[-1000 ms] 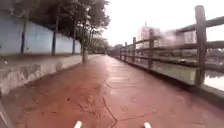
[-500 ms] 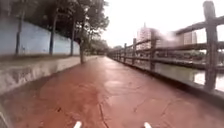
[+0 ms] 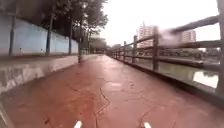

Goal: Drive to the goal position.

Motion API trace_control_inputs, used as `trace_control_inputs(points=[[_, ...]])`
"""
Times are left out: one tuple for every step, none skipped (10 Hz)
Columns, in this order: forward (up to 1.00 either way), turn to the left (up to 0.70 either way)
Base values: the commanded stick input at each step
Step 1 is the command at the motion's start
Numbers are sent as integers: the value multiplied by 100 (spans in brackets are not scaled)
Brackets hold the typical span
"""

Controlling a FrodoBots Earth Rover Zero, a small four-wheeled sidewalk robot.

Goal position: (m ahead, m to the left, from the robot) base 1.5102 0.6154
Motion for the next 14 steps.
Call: trace_control_inputs(points=[[50,0],[50,0],[50,0],[50,0],[50,0],[50,0],[50,0],[50,0],[50,0],[50,0],[50,0],[50,0],[50,0],[50,0]])
